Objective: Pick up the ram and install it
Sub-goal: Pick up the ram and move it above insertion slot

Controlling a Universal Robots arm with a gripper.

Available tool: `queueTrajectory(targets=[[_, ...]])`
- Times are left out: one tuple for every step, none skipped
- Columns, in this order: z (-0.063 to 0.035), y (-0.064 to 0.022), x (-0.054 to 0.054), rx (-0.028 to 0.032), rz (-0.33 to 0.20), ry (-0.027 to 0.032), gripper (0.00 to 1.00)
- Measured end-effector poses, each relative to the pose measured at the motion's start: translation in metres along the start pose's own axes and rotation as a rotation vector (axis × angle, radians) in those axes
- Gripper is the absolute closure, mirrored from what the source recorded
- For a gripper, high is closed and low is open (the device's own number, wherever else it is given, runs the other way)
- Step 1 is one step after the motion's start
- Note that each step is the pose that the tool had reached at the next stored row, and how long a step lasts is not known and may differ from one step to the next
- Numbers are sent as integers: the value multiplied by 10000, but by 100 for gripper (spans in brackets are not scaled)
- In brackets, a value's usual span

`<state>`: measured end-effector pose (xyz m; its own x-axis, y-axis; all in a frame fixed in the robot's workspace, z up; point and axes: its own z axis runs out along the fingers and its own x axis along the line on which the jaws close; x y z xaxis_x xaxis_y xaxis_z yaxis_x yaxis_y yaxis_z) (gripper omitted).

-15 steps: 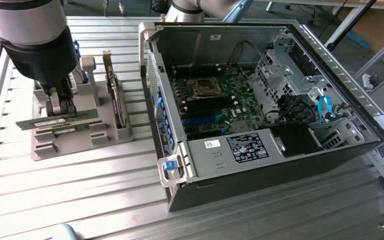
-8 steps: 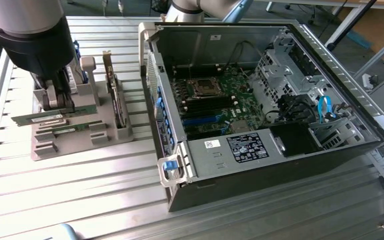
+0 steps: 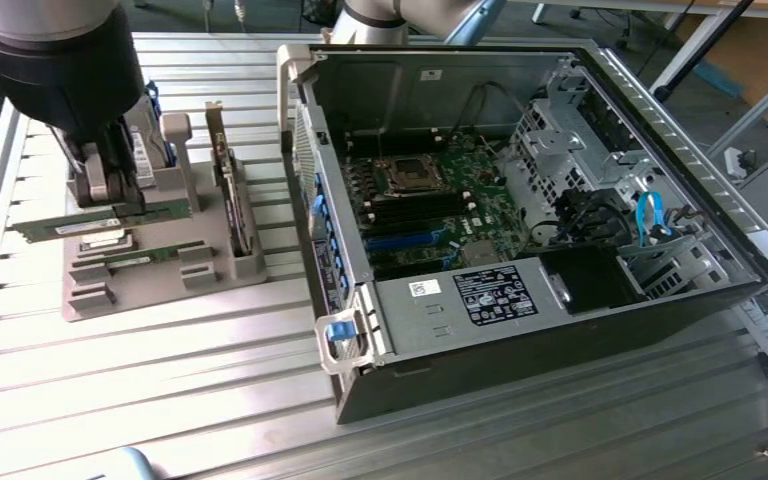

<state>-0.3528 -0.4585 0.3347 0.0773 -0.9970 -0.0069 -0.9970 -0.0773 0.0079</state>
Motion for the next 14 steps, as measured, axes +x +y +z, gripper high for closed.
queueTrajectory(targets=[[-20,0,0,0,0,0,88],[-41,0,0,1,0,0,88],[-62,0,0,1,0,0,88],[-81,1,0,1,0,0,88],[-100,1,-1,0,0,0,88],[-121,1,-1,-1,0,0,88],[-139,1,-1,0,0,0,88],[-156,1,-1,1,0,0,88],[-179,1,-1,1,0,0,88],[-199,1,-1,0,0,0,88],[-219,1,-2,0,0,0,88],[-240,2,-2,1,0,0,88],[-262,2,-2,0,0,0,88],[-281,2,-2,0,0,0,88]])
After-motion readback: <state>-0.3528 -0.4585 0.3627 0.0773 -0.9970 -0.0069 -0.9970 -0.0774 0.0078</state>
